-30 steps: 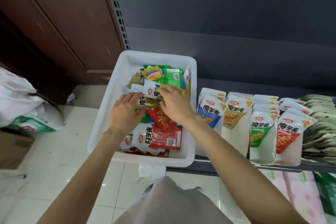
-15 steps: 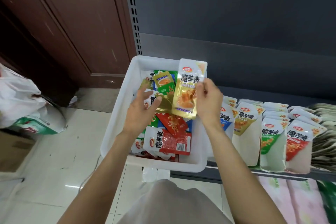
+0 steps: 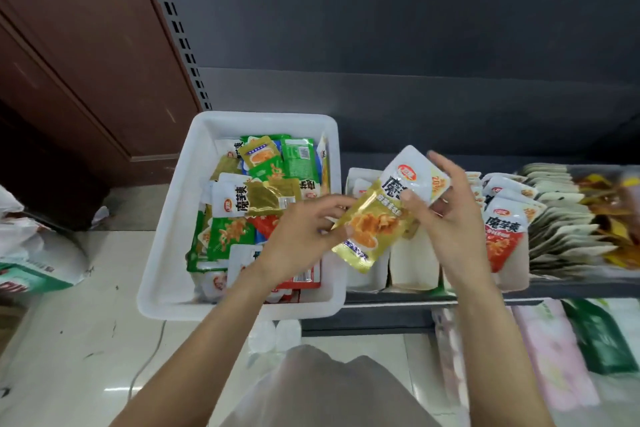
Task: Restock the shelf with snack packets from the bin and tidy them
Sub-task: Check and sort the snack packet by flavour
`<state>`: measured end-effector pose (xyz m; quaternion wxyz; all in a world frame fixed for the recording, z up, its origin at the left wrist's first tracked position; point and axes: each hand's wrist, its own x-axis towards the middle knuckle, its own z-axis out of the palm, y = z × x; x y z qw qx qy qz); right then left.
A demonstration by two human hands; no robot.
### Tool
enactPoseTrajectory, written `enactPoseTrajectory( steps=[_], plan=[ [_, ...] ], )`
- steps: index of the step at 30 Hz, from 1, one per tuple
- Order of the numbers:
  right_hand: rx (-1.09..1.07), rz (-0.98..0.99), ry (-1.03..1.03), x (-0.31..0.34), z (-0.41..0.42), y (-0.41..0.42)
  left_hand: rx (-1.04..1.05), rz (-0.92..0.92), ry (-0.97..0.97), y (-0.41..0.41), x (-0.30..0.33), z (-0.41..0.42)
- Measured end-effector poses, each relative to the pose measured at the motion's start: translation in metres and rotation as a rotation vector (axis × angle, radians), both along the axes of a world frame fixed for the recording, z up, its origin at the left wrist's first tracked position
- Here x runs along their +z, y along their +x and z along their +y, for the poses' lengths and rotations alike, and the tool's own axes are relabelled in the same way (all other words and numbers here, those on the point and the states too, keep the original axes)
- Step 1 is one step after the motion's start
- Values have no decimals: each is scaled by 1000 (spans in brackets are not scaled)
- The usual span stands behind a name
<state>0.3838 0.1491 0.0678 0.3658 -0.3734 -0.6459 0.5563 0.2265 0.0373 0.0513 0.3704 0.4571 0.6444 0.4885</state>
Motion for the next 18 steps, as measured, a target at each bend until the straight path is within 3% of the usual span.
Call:
enactPoseTrajectory(
  steps=[4, 11, 18],
  plan=[
    [-39, -245, 257, 6, 27, 56, -27, 124, -9, 34, -18, 27],
    [-198, -489, 526, -14, 54, 82, -6, 858, -33, 62, -50, 46],
    [80, -729, 696, -55, 62, 37, -98, 1016, -177, 65, -78, 53]
  ],
)
